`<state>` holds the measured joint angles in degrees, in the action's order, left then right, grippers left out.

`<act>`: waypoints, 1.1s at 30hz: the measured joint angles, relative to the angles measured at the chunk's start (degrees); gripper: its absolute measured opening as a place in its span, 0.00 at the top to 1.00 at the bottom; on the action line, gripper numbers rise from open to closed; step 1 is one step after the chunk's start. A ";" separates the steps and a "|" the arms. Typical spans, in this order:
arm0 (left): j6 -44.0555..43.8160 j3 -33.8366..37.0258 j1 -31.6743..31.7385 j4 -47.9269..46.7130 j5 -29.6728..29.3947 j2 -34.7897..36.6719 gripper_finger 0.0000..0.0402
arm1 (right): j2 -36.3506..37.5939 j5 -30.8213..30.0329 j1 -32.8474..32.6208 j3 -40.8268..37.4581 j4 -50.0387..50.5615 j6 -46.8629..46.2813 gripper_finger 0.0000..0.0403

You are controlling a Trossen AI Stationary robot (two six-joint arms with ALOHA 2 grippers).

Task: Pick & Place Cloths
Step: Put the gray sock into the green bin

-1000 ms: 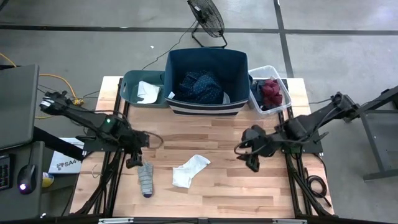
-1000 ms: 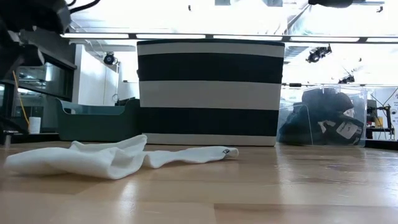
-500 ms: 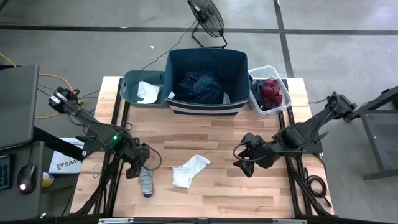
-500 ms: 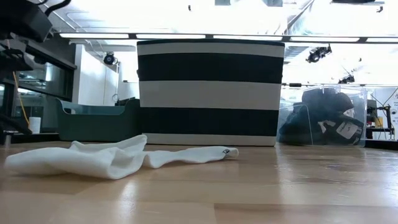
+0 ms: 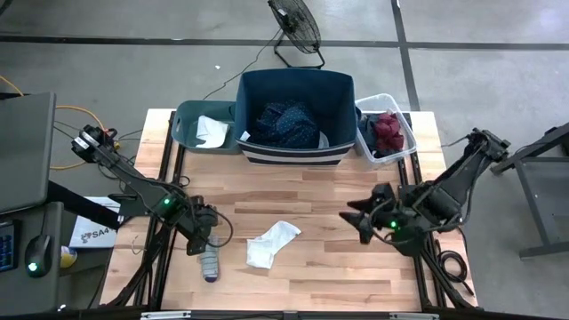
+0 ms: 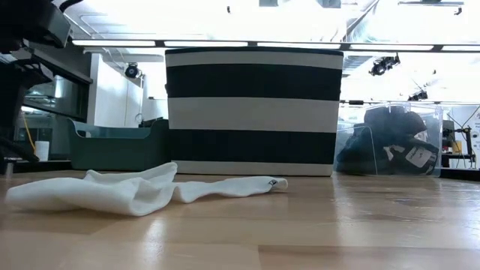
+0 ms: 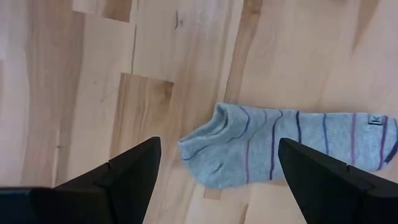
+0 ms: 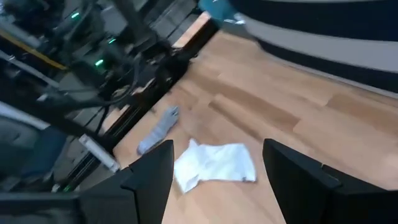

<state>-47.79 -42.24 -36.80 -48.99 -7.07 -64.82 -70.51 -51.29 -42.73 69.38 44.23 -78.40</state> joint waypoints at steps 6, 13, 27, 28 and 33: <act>-0.07 0.00 0.00 1.68 0.00 0.00 0.20 | 2.32 3.18 4.31 -0.02 2.37 1.68 0.41; -0.53 0.00 0.00 2.86 0.06 0.00 0.20 | 8.64 2.17 5.37 -11.50 -16.88 7.81 0.41; -2.12 0.00 0.02 3.03 0.02 0.00 0.20 | 20.16 18.29 17.15 -51.35 -84.71 25.37 0.41; -2.70 0.00 0.02 3.03 0.02 0.00 0.20 | 21.98 19.64 18.01 -52.91 -84.74 25.66 0.41; -5.41 0.00 0.02 3.05 -0.31 0.00 0.20 | 33.10 24.23 20.99 -59.59 -83.97 29.50 0.41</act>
<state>-53.20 -42.24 -36.77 -45.93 -7.38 -64.82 -37.41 -27.06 -21.74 9.80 -39.74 -48.91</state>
